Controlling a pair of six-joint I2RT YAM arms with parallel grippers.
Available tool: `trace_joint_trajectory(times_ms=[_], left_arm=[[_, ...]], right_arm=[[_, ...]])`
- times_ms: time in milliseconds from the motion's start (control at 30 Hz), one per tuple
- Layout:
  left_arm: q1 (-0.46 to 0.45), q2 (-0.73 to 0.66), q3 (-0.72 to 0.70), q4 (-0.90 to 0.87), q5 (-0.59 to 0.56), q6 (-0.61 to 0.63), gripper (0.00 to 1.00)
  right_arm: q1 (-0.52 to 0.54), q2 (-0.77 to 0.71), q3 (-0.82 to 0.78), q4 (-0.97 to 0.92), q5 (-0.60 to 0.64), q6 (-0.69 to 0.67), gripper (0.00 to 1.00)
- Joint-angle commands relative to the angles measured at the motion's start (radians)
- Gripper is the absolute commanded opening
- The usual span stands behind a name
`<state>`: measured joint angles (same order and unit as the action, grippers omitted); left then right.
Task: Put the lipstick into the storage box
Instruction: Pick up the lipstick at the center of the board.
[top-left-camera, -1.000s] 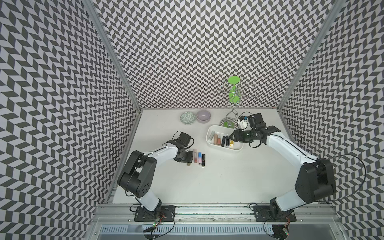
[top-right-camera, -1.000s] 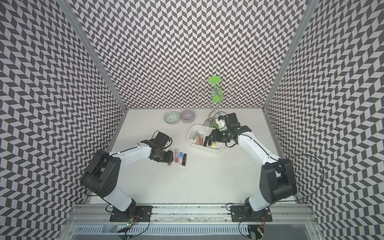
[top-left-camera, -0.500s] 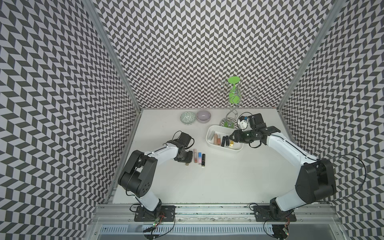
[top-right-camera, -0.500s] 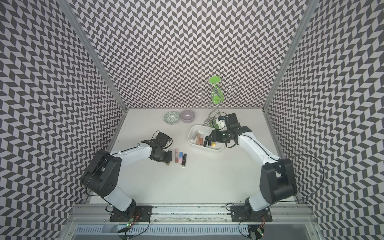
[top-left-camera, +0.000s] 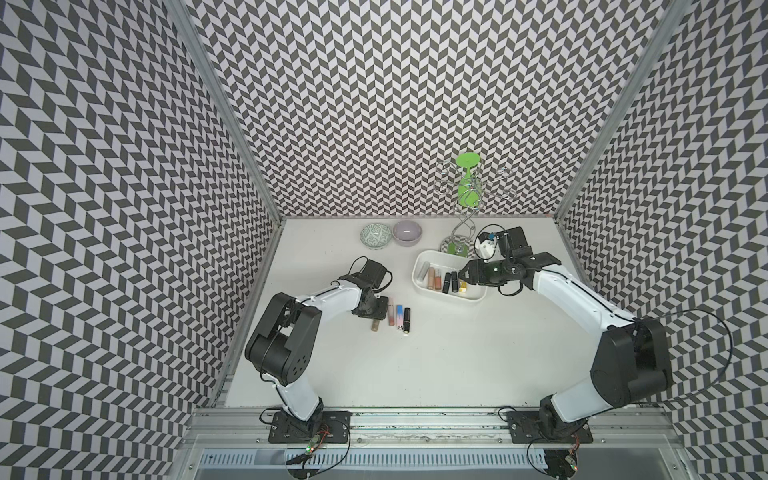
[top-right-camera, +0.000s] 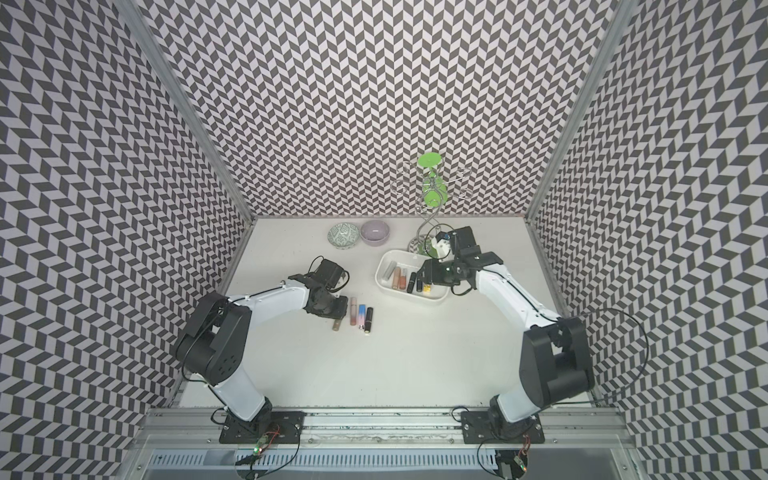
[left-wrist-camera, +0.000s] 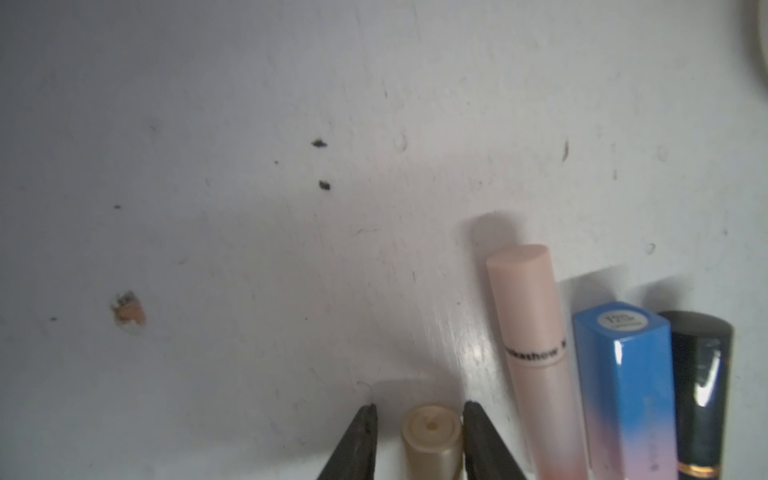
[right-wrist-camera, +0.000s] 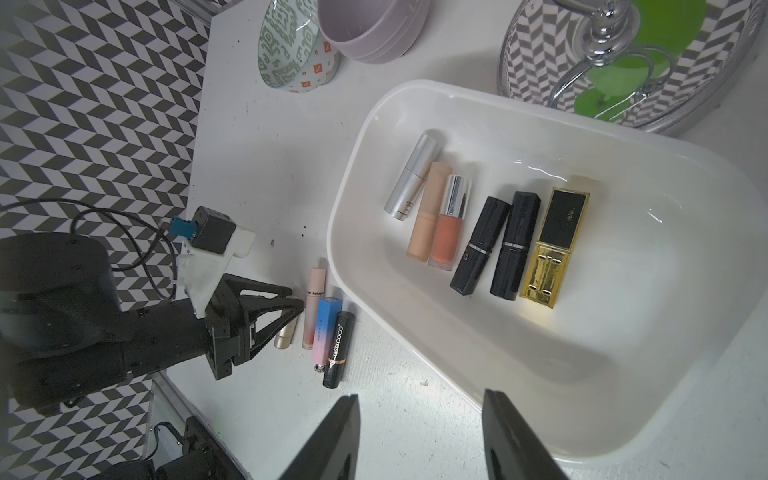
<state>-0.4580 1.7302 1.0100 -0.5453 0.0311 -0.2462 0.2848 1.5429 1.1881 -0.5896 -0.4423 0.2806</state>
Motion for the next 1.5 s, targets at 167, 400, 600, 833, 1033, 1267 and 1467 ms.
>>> trace_joint_trajectory(times_ms=[167, 400, 600, 833, 1033, 1267, 1467], left_arm=[[-0.003, 0.055, -0.052, -0.047, -0.025, 0.025, 0.29], [-0.002, 0.039, -0.076, -0.041, -0.009, 0.022, 0.23], [0.040, -0.045, -0.005, -0.076, 0.149, 0.018, 0.22], [0.091, -0.148, 0.156, -0.036, 0.509, -0.065, 0.23], [0.097, -0.221, 0.138, 0.247, 0.798, -0.311, 0.24], [0.088, -0.248, 0.092, 0.575, 0.963, -0.569, 0.24], [0.064, -0.253, 0.089, 0.626, 0.969, -0.599, 0.24]], right_arm=[[-0.001, -0.041, -0.020, 0.041, 0.001, 0.002, 0.52], [-0.001, -0.042, -0.015, 0.045, -0.012, 0.013, 0.52], [0.001, -0.070, 0.007, 0.051, -0.071, 0.001, 0.52], [0.016, -0.116, -0.027, 0.169, -0.350, 0.023, 0.55], [0.055, -0.149, -0.085, 0.282, -0.510, 0.074, 0.59], [0.141, -0.151, -0.097, 0.337, -0.589, 0.091, 0.63], [0.165, -0.147, -0.114, 0.440, -0.607, 0.166, 0.64]])
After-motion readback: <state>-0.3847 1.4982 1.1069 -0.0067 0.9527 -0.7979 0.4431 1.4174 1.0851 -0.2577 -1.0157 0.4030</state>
